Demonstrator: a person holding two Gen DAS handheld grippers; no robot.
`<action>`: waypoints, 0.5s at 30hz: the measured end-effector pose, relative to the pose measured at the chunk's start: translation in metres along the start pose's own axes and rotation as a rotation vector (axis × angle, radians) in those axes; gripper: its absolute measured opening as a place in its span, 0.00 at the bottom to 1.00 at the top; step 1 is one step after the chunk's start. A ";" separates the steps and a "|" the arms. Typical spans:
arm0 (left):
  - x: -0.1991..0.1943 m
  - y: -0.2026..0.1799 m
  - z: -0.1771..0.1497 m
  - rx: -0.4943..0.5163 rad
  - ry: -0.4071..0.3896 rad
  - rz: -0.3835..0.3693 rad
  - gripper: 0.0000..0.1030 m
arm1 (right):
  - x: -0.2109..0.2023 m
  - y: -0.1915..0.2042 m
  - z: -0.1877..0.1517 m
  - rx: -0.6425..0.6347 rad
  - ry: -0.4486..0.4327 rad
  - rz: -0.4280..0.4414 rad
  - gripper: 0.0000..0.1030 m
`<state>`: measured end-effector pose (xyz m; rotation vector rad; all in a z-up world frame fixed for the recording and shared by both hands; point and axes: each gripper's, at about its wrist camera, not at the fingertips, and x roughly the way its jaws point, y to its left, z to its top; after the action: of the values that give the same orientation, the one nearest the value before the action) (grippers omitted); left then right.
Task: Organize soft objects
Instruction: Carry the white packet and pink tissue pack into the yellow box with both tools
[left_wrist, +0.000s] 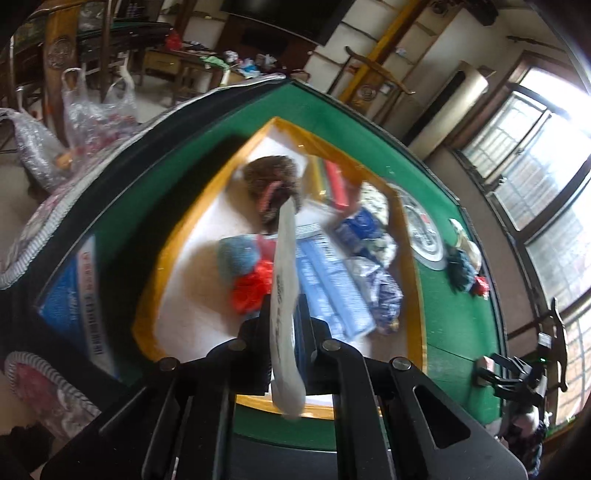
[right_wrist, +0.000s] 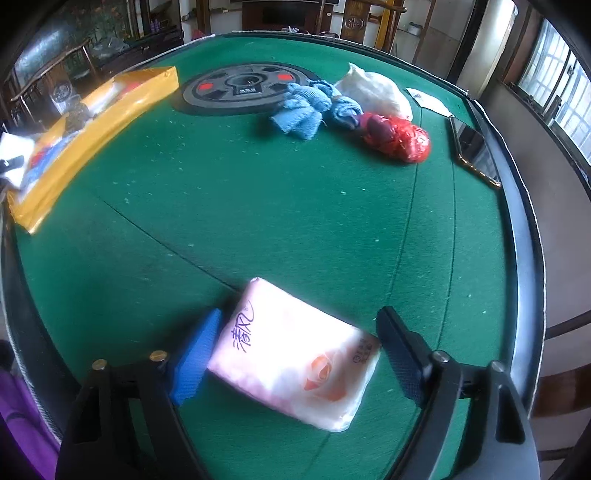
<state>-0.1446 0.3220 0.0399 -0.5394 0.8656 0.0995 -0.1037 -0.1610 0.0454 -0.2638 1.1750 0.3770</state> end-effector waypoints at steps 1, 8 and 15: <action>0.002 0.002 0.001 0.004 0.000 0.022 0.10 | -0.002 0.000 0.000 0.016 -0.002 0.008 0.73; -0.022 -0.004 -0.002 0.079 -0.121 0.140 0.40 | -0.031 -0.003 0.010 0.152 -0.076 0.114 0.71; -0.043 -0.006 -0.005 0.085 -0.219 0.130 0.49 | -0.043 0.047 0.061 0.159 -0.125 0.322 0.71</action>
<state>-0.1746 0.3198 0.0715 -0.3840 0.6876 0.2348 -0.0861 -0.1009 0.1072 0.0888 1.1181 0.5702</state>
